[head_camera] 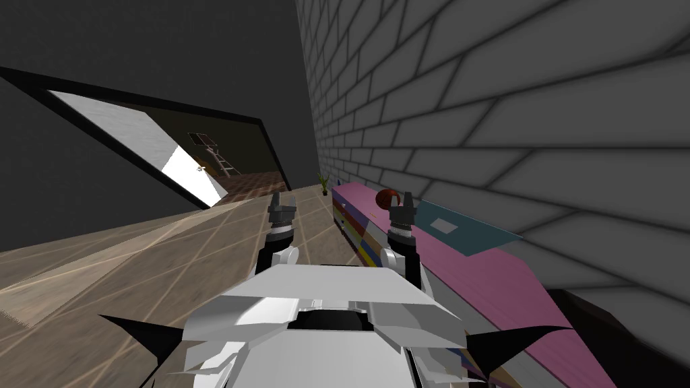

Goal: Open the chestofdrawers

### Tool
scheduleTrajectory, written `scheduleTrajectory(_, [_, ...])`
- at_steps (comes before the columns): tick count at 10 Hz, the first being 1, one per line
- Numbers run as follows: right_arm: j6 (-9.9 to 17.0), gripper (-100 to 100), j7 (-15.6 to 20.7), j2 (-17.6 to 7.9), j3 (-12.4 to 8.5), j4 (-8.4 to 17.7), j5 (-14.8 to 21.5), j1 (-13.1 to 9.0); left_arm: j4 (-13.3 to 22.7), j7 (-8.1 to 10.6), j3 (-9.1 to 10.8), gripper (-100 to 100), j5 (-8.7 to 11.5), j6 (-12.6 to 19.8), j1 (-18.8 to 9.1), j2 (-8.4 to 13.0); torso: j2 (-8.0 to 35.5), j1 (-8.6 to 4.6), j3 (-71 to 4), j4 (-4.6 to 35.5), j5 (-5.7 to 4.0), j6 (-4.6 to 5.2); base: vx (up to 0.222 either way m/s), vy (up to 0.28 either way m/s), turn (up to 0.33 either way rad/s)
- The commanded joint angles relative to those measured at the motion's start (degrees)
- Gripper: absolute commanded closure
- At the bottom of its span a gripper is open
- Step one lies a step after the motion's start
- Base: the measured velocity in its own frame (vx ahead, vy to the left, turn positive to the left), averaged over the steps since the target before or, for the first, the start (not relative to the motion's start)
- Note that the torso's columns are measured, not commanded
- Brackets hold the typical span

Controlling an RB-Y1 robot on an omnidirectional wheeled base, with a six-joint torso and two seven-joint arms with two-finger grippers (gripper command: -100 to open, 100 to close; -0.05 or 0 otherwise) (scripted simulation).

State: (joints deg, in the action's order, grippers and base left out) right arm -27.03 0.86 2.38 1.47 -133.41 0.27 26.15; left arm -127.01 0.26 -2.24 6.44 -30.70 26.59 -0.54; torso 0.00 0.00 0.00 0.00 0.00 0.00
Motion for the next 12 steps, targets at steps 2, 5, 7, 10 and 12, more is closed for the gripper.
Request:
scheduleTrajectory(2, [0.0, 0, 0.0, 0.0, 0.0, 0.0, 0.0, 0.0, 0.0, 0.00, 0.00, 0, 0.0, 0.0, 0.0, 0.0, 6.0, 0.00, -12.0, 6.0, 0.00, 0.00, 0.000, 0.000, 0.000])
scheduleTrajectory(5, [0.0, 0, 0.0, 0.0, 0.0, 0.0, 0.0, 0.0, 0.0, 0.00, 0.00, 0, 0.0, 0.0, 0.0, 0.0, 18.5, 0.00, -36.9, 18.5, 0.00, 0.00, 0.000, 0.000, 0.000])
scheduleTrajectory(7, [0.0, 0, 0.0, 0.0, 0.0, 0.0, 0.0, 0.0, 0.0, 0.00, 0.00, 0, 0.0, 0.0, 0.0, 0.0, 26.9, 0.00, -53.8, 26.9, 0.00, 0.00, 0.000, 0.000, 0.000])
scheduleTrajectory(10, [0.7, -100, 0.1, -2.5, 0.2, 0.8, 0.4, -0.1, 0.0, 0.00, 0.00, 0, 0.0, 0.0, 0.0, 0.0, 39.6, 0.00, -79.2, 39.6, 0.00, 0.00, 0.003, 0.004, 0.015])
scheduleTrajectory(12, [2.5, -100, 0.4, -5.8, 0.6, 2.6, 1.4, -0.4, 0.0, 0.00, 0.00, 0, 0.0, 0.0, 0.0, 0.0, 42.0, 0.06, -84.3, 42.0, 0.02, -0.01, 0.018, 0.031, 0.092])
